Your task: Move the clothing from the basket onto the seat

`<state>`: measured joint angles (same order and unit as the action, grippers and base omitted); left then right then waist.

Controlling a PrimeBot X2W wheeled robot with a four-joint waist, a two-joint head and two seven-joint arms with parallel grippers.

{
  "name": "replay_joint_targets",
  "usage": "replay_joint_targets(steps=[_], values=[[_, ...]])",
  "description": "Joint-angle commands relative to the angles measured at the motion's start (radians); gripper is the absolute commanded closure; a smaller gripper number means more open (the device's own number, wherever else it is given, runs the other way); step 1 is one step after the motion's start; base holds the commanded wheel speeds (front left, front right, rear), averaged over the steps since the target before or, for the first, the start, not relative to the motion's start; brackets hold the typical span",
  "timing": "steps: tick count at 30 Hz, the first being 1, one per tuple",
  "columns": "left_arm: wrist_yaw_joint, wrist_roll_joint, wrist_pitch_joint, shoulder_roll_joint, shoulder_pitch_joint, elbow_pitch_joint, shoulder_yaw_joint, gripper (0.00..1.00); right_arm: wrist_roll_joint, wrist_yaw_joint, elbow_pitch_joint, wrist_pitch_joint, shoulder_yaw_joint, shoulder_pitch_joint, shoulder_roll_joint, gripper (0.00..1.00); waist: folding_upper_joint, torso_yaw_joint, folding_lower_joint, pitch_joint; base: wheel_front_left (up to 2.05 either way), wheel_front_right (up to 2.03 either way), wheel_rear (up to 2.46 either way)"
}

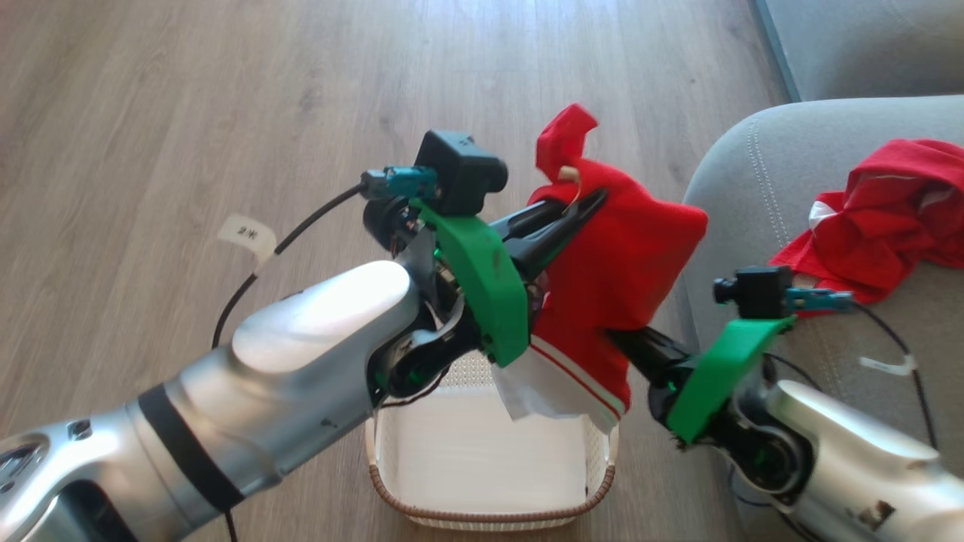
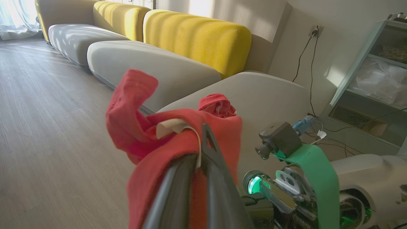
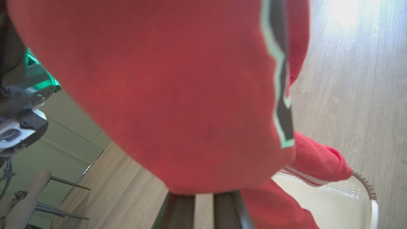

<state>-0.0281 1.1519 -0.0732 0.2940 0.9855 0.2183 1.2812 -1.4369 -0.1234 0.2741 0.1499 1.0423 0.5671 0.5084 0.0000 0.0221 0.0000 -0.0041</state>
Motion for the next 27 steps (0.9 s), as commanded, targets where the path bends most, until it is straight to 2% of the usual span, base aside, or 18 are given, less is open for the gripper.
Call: replay_joint_targets(steps=[1, 5, 9, 10, 11, 12, 13, 17, 20, 23, 27], values=[[-0.006, 0.006, -0.012, 0.029, 0.027, -0.011, -0.047, 1.0, 0.006, -0.007, -0.04, 0.031, -0.019, -0.001, 0.041, 1.0, 0.0, -0.008, 0.0, 0.0, 0.0, 0.0, 0.0], [-0.009, 0.01, -0.017, 0.041, 0.02, -0.006, -0.051, 1.0, 0.018, -0.007, -0.069, 0.064, -0.034, -0.012, 0.082, 1.0, 0.0, -0.021, 0.0, 0.001, 0.0, 0.0, 0.0], [-0.014, 0.013, -0.025, 0.055, 0.008, -0.001, -0.055, 1.0, 0.06, -0.007, -0.093, 0.102, -0.094, -0.024, 0.124, 1.0, 0.0, -0.043, 0.0, 0.004, 0.0, 0.0, 0.0], [-0.015, 0.014, -0.027, 0.055, 0.005, -0.001, -0.056, 0.94, 0.075, -0.007, -0.096, 0.107, -0.121, -0.028, 0.13, 1.0, 0.0, -0.049, 0.0, 0.005, 0.0, 0.0, 0.0], [-0.017, 0.014, -0.031, 0.055, 0.002, -0.002, -0.057, 0.59, 0.091, -0.007, -0.1, 0.109, -0.15, -0.034, 0.132, 1.0, 0.0, -0.055, 0.0, 0.007, 0.0, 0.0, 0.0], [-0.019, 0.015, -0.034, 0.054, 0.0, -0.003, -0.058, 0.08, 0.112, -0.007, -0.102, 0.111, -0.189, -0.041, 0.131, 1.0, 0.0, -0.062, 0.0, 0.008, 0.0, 0.0, 0.0], [-0.021, 0.014, -0.035, 0.054, -0.002, -0.005, -0.058, 0.0, 0.137, -0.007, -0.105, 0.111, -0.241, -0.052, 0.123, 1.0, 0.0, -0.069, 0.0, 0.01, 0.0, 0.0, 0.0], [-0.023, 0.011, -0.038, 0.053, -0.006, -0.011, -0.056, 0.0, 0.267, -0.007, -0.123, 0.112, -0.453, -0.112, 0.063, 1.0, 0.0, -0.099, 0.0, 0.019, 0.0, 0.0, 0.0], [-0.023, 0.005, -0.043, 0.053, -0.009, -0.015, -0.054, 0.0, 0.367, -0.007, -0.149, 0.112, -0.572, -0.157, 0.01, 1.0, 0.0, -0.124, 0.0, 0.028, 0.0, 0.0, 0.0], [-0.021, -0.004, -0.046, 0.051, -0.013, -0.016, -0.049, 0.0, 0.436, -0.007, -0.181, 0.112, -0.635, -0.193, -0.028, 1.0, 0.0, -0.149, 0.0, 0.034, 0.0, 0.0, 0.0], [-0.018, -0.017, -0.045, 0.051, -0.014, -0.02, -0.042, 0.0, 0.48, -0.007, -0.223, 0.112, -0.671, -0.228, -0.039, 1.0, 0.0, -0.187, 0.0, 0.04, 0.0, 0.0, 0.0]])
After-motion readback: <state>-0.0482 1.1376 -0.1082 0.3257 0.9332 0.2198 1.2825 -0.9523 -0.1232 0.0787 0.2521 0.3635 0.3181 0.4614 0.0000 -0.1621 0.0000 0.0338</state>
